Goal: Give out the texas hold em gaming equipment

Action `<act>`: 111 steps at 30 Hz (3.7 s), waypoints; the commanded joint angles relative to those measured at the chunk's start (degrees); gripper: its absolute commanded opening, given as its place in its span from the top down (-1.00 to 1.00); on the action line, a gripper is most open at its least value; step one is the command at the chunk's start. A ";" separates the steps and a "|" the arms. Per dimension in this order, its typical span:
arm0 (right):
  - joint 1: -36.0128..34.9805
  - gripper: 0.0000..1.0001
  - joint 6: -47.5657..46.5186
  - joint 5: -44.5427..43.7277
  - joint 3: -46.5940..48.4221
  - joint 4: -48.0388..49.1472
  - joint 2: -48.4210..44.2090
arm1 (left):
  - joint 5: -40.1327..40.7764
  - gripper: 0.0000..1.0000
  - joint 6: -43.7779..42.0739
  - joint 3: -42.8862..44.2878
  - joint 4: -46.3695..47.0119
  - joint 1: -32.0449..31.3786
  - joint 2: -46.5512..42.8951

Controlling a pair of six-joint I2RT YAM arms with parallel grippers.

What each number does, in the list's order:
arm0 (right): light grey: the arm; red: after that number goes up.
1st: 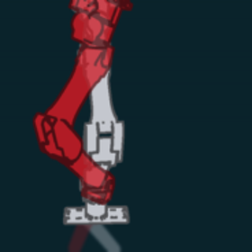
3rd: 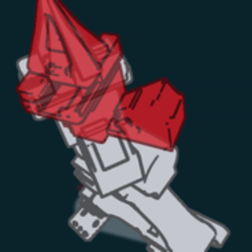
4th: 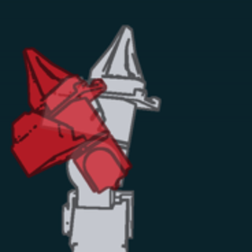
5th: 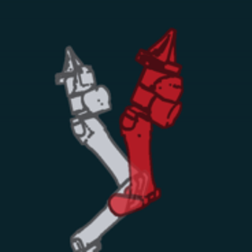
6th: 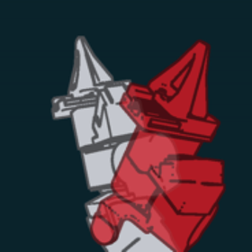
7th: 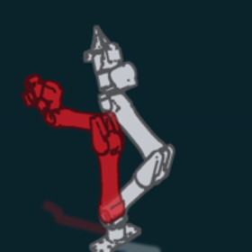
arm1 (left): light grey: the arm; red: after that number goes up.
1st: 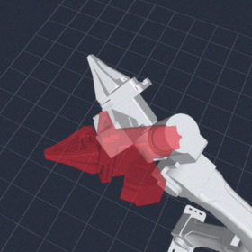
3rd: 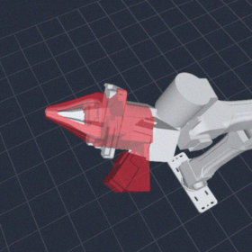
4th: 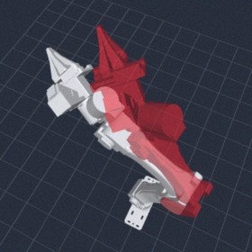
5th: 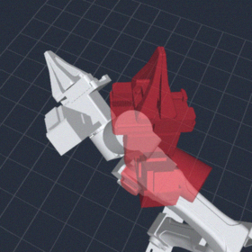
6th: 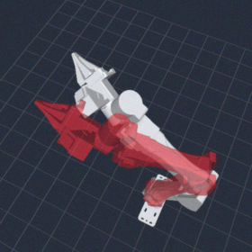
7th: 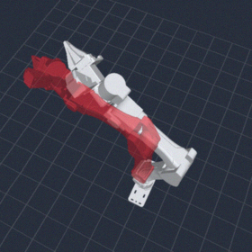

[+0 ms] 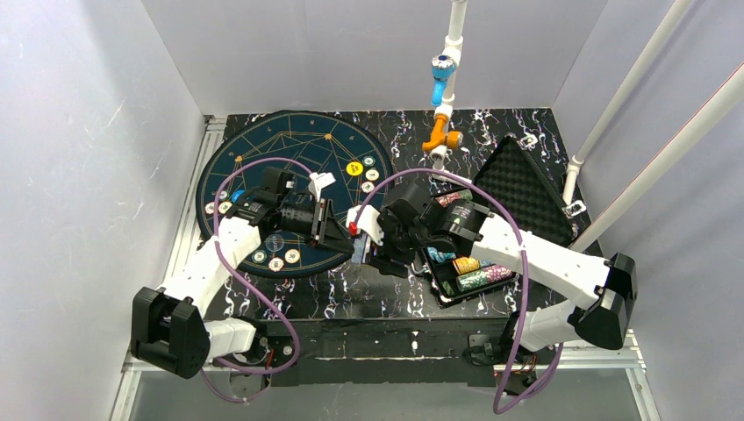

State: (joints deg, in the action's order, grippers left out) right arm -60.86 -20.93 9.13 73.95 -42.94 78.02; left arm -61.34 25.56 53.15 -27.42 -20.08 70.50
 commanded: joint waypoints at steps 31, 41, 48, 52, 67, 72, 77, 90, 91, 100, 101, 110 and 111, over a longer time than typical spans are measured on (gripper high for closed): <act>0.13 0.97 0.80 1.38 -1.01 6.77 -3.74 | -1.06 0.82 -1.09 1.51 -3.08 2.31 -2.27; 0.13 0.97 1.29 1.42 -0.20 7.66 -2.79 | -2.82 -0.01 1.59 3.13 0.82 1.21 -0.56; 0.13 0.97 1.24 0.59 -0.17 7.83 -2.80 | 0.11 0.89 -3.76 4.13 -8.55 3.18 0.30; 0.13 0.97 1.59 0.13 -0.80 7.89 -2.96 | -0.75 1.00 -5.30 4.04 -11.12 6.71 -0.61; 0.13 0.97 1.59 -0.34 -2.43 8.76 -3.88 | -1.36 1.00 -16.09 8.80 -25.15 26.86 1.09; 0.13 0.97 1.46 -0.68 -1.92 8.71 -3.95 | 4.62 1.00 -27.43 13.47 -35.39 38.96 6.33; 0.13 0.97 1.24 -0.70 -1.88 8.59 -4.03 | 13.30 1.00 -36.78 19.64 -38.12 49.93 14.46; 0.30 0.97 1.06 -0.69 -3.24 8.89 -5.21 | 26.41 1.00 -37.92 29.44 -27.61 56.46 32.22; 0.38 0.97 1.03 -0.69 -3.28 8.84 -5.17 | 26.30 1.00 -37.61 29.69 -26.69 56.46 33.45; 0.44 0.97 1.19 -0.19 -3.20 8.34 -4.48 | 28.30 1.00 -35.90 30.04 -22.07 56.46 38.51; 0.45 0.97 1.28 -0.09 -3.20 8.32 -4.39 | 28.75 1.00 -35.84 30.13 -21.80 56.46 38.96; 0.48 0.97 1.42 0.37 -2.68 8.26 -3.49 | 30.08 1.00 -36.62 32.13 -20.36 56.46 41.18; 0.48 0.97 1.42 0.37 -2.67 8.18 -3.49 | 28.69 1.00 -36.67 32.56 -20.76 56.44 40.94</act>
State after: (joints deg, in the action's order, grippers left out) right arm -60.71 -19.68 8.32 70.39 -37.34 74.74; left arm -30.39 -10.48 83.15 -47.64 36.16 111.46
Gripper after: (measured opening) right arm 0.737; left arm 0.008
